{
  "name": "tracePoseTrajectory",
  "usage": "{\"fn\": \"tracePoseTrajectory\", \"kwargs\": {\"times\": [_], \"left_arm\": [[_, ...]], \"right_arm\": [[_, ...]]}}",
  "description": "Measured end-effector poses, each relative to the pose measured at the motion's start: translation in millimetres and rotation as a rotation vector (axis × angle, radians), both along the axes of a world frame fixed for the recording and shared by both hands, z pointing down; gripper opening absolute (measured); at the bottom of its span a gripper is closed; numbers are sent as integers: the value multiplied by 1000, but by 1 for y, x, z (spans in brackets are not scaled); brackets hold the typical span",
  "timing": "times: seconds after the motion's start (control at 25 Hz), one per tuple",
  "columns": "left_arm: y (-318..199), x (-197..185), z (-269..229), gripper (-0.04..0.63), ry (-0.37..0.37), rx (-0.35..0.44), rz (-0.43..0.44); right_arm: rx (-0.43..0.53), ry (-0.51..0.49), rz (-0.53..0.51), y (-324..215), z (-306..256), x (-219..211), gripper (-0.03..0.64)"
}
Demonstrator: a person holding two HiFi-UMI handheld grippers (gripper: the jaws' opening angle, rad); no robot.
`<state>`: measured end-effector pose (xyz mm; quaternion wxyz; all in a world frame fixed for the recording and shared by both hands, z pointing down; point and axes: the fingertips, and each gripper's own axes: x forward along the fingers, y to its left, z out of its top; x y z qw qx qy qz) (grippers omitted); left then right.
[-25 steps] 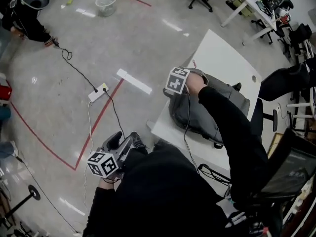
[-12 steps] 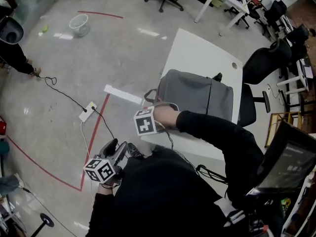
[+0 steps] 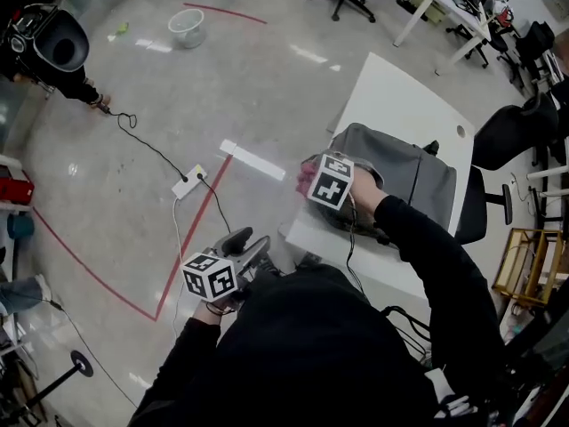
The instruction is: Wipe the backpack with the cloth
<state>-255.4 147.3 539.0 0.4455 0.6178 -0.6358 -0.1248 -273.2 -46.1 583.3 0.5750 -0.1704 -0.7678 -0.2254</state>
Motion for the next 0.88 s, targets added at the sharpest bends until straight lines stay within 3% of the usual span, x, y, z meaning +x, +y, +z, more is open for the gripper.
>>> {"fn": "tracePoseTrajectory", "kwargs": {"times": [0.08,0.24,0.44,0.68,0.88], "left_arm": [[2,-2,0,258,4,-6,14],[3,-7,2,258,10,-12,52],[4,-3,16,258,30,-35,97],[-33,-1,12,258,-12,-20,254],[-72,8,-10,258,-91,19,294]], "right_arm": [[29,-85,149,-42,-7,-15,75],[-47,-241,443,-94,-32,-11,75],[-109,-466,667,-129,-78,30,75],[-25,-728,885,-180,-174,138,75],[78,-922,1046,-227,-235,257,75]]}}
